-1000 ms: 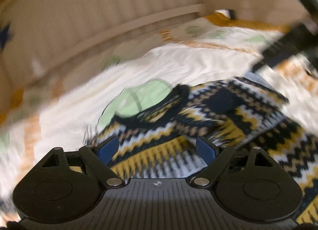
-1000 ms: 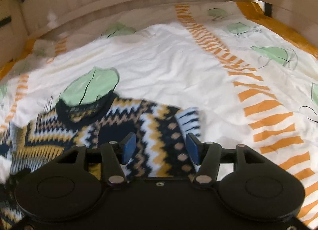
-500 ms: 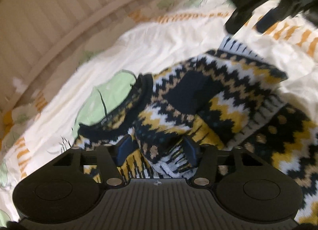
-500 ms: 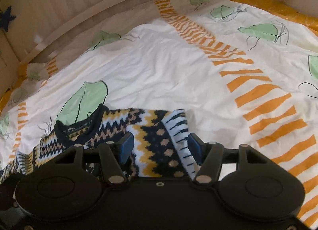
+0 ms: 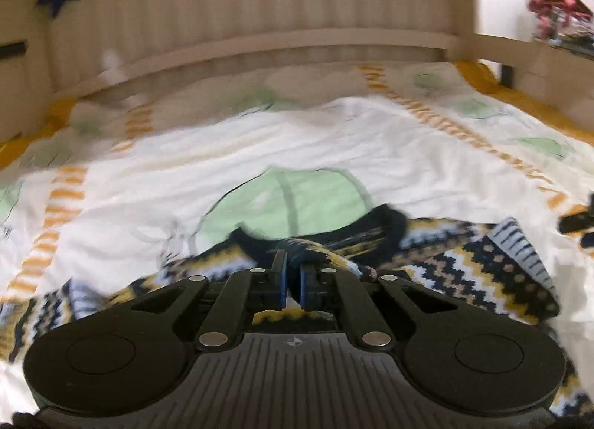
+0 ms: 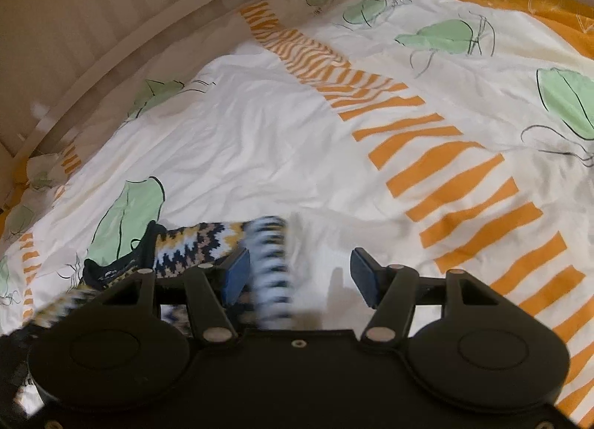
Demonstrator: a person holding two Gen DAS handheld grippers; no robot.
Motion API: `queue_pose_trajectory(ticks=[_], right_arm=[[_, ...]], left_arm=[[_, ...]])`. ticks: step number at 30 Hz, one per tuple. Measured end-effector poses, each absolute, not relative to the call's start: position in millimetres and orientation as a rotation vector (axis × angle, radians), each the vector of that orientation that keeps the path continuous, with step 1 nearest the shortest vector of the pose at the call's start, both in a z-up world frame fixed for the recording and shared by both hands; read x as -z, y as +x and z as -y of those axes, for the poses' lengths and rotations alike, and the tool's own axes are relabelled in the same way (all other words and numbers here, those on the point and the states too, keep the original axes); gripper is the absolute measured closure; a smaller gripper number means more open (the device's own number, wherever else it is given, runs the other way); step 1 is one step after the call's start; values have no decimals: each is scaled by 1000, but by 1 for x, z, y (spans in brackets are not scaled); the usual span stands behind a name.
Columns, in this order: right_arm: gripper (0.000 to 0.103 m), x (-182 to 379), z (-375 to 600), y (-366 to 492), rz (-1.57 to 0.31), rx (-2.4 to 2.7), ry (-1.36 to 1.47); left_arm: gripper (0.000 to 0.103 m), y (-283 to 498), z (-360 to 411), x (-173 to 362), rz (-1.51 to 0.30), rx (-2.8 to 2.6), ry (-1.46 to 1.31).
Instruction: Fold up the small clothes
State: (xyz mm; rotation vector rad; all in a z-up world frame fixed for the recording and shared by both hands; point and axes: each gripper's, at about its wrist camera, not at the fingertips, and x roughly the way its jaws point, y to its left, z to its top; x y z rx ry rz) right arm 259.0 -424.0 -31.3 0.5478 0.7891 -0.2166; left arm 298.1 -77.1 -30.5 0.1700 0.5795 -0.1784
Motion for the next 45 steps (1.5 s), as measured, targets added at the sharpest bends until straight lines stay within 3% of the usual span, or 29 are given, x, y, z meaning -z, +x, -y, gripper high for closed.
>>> queue_pose_trajectory(ticks=[12,15,17,26,29,32,34,40,45], right_arm=[[38,41,410,266,-855,178,501],[38,41,408,267,-860,172,495],[38,41,407,267,-861,168,488],[38,44,398,270,-877,149,456],[38,44,396,270,-882,145,450],[38,44,395,270,-883,142,447],[38,44,394,270,-882,141,446],[38,44,393,271,-883,129,441],[38,42,391,271,-878,120,438]], left_arm=[[93,315,13,90,-793,65,36],[80,311,16,95,-768,55,96],[62,308,19,95,-742,19,157],[59,311,35,93,-656,7,334],[58,319,13,93,-745,-7,93],[58,322,-36,98,-800,-52,-349],[58,321,-50,96,-793,-53,-455],[52,312,-31,80,-741,-74,-140],[47,295,4,88,-717,-49,360]])
